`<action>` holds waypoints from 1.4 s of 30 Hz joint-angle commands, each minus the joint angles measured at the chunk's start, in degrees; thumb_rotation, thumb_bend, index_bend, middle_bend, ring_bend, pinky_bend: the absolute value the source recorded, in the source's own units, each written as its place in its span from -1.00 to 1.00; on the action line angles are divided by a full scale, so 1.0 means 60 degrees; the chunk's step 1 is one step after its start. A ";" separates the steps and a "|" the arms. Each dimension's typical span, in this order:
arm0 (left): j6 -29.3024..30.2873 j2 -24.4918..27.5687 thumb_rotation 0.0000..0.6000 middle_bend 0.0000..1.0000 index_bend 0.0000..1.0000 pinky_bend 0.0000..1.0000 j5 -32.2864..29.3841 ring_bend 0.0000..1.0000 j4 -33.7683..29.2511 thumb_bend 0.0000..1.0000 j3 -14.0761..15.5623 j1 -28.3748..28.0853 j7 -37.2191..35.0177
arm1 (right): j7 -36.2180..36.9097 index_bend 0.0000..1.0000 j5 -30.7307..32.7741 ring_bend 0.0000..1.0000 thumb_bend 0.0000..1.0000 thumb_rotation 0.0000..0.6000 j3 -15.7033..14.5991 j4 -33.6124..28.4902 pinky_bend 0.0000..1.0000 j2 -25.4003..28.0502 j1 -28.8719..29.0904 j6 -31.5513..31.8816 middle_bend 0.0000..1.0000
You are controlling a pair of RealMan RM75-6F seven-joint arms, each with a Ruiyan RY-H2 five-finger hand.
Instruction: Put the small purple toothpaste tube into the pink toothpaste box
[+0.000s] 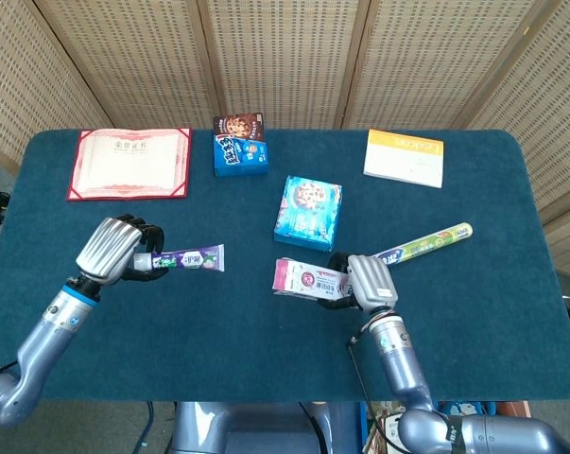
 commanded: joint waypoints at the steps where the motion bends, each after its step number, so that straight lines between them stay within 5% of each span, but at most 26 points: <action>1: -0.0153 0.0003 1.00 0.37 0.84 -0.04 -0.0126 0.10 -0.0194 -0.38 -0.0067 -0.0116 0.0204 | -0.0001 0.18 0.0100 -0.09 -1.00 1.00 0.0048 -0.0089 0.04 -0.0031 0.0061 0.0045 0.11; 13: -0.0318 0.0068 1.00 0.37 0.84 -0.04 -0.0305 0.10 -0.0848 -0.38 -0.0282 -0.0368 0.0590 | -0.0007 0.18 0.0620 -0.09 -1.00 1.00 0.0490 -0.0523 0.04 -0.0180 0.0406 0.0228 0.11; 42: -0.0867 0.0008 1.00 0.38 0.84 -0.04 -0.1567 0.10 -0.1837 -0.38 -0.0558 -0.0720 0.0802 | 0.0317 0.18 0.1077 -0.06 -1.00 1.00 0.0311 -0.0637 0.07 -0.0122 0.0711 0.0286 0.11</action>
